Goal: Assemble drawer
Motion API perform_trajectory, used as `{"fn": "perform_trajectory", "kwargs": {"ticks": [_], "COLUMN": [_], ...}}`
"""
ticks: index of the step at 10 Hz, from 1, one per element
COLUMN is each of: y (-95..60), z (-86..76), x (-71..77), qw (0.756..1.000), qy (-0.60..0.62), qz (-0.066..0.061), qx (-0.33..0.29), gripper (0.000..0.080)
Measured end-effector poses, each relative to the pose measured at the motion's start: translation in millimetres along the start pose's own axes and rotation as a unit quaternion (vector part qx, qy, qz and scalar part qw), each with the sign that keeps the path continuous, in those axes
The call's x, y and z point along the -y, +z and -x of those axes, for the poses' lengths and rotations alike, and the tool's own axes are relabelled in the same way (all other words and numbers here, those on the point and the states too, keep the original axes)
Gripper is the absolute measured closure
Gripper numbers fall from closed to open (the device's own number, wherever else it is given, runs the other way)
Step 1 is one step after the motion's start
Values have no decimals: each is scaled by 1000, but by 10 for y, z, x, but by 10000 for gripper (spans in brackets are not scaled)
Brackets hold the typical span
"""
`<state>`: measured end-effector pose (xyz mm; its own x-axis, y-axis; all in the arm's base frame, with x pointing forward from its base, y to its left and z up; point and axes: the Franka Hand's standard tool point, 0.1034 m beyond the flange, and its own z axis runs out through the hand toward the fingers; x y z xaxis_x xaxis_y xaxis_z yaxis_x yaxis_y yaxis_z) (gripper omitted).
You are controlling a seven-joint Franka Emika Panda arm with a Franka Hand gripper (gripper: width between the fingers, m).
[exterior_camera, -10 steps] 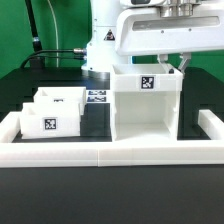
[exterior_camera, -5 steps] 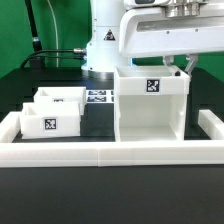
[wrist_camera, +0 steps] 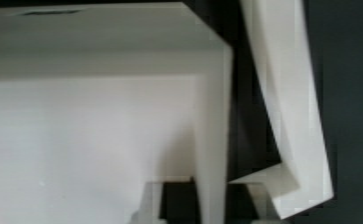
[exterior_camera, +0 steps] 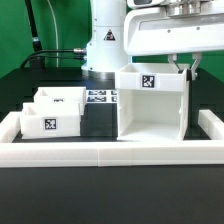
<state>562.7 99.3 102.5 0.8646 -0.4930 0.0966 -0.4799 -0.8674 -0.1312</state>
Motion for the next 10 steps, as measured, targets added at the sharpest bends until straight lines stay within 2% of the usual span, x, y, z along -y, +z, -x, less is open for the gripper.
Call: {"fn": "perform_trajectory", "kwargs": {"ticks": [3, 4, 7, 8, 10], "y": [-19, -22, -44, -49, -46], "z": [-130, -137, -125, -128, -175], "x": [-53, -52, 4, 10, -78], "qw": [996, 996, 988, 980, 954], "qy": [83, 84, 154, 199, 298], "qz": [-11, -11, -22, -27, -31], "qx": [-12, -13, -8, -6, -6], "gripper": [761, 761, 761, 761, 758]}}
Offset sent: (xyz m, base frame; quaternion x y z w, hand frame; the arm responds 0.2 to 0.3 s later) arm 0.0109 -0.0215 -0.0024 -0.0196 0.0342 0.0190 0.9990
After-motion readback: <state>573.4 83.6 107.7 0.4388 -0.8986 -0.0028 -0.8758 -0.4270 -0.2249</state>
